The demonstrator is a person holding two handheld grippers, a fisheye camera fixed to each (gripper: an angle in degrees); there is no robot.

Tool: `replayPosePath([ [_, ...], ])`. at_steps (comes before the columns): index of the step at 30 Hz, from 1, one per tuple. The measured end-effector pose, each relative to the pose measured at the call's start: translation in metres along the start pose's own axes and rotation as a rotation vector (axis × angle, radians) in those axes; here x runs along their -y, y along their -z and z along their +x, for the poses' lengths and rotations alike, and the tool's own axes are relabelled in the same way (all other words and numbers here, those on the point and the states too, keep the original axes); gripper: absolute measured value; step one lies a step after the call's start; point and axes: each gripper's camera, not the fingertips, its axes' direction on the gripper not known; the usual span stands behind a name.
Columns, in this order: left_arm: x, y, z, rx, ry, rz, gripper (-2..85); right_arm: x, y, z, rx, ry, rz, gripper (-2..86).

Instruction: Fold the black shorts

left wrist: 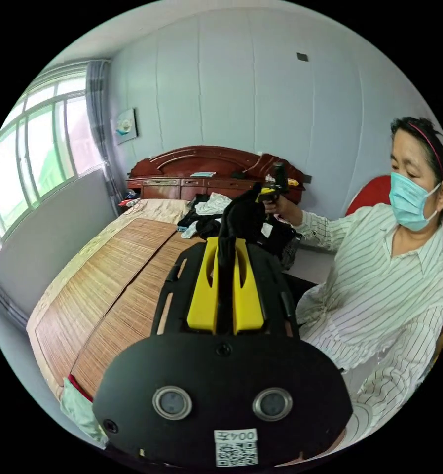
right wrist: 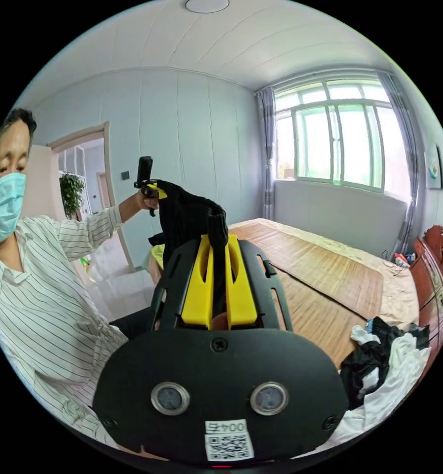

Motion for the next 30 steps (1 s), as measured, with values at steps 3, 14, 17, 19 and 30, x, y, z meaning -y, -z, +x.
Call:
replayPosePath([
  [3,-0.031,0.012,0.052,0.053,0.056,0.079,1.2,0.029,0.011,-0.026,-0.104,0.065,-0.03,3.7],
  [14,-0.098,0.045,0.249,0.04,0.236,0.115,1.4,0.075,0.036,-0.078,-0.126,0.103,-0.072,3.7],
  [17,-0.105,0.058,0.278,0.003,0.299,0.176,1.6,0.096,0.033,-0.079,-0.096,0.084,-0.054,3.7],
  [19,-0.105,0.062,0.293,0.001,0.314,0.187,1.6,0.115,0.025,-0.071,-0.058,0.06,-0.057,3.7],
  [30,-0.189,-0.146,0.225,0.068,0.577,-0.032,1.7,0.11,-0.145,0.074,0.014,-0.145,-0.295,3.9],
])
